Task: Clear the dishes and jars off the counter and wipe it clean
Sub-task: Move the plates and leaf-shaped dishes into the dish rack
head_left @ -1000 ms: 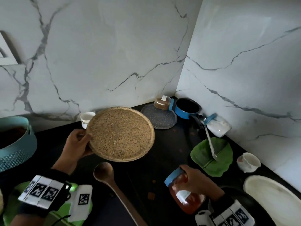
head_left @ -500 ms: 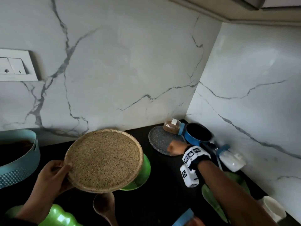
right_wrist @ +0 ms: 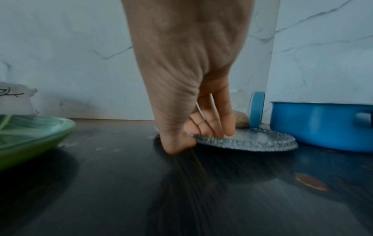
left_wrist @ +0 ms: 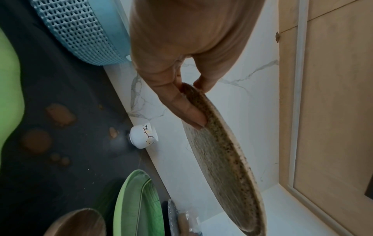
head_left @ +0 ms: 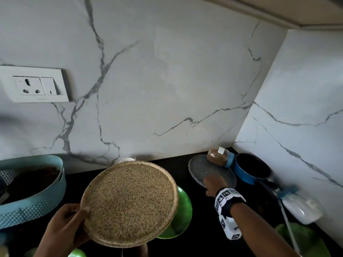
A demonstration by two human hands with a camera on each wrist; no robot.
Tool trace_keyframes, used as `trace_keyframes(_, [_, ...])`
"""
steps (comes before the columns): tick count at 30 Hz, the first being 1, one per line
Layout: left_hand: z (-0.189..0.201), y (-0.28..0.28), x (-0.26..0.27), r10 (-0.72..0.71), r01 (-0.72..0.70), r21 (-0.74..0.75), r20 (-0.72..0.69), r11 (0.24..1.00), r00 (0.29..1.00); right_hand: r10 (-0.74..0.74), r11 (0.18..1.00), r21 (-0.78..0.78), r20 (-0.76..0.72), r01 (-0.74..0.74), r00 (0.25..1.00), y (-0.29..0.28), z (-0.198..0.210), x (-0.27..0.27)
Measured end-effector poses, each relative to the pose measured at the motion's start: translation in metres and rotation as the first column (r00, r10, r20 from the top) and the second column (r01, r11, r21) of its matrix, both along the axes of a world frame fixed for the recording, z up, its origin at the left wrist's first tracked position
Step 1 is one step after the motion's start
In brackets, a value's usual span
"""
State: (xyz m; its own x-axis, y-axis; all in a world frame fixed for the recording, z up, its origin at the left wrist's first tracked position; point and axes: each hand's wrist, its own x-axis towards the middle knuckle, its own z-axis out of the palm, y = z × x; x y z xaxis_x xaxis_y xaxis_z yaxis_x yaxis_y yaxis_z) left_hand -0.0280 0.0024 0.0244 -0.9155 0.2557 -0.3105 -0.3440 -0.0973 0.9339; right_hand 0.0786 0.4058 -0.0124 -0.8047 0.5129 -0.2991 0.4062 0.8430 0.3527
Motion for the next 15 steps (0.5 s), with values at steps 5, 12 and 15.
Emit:
trace_keyframes(5, [0.003,0.007,0.001,-0.020,0.020,0.009,0.000,1.000,1.000,0.015,0.997,0.081,-0.324,0.012,0.946,-0.012,0.026,0.005])
trace_keyframes(12, [0.010,0.019,0.010,-0.062,0.061,0.097,0.006,0.993,0.998,0.094,0.995,0.047,-0.576,-0.082,0.812,-0.017,0.069,0.042])
trace_keyframes(15, [0.010,0.022,0.013,-0.095,0.089,0.139,0.034,0.986,0.995,0.083,0.996,0.041,-0.646,-0.074,0.759,-0.024,0.086,0.071])
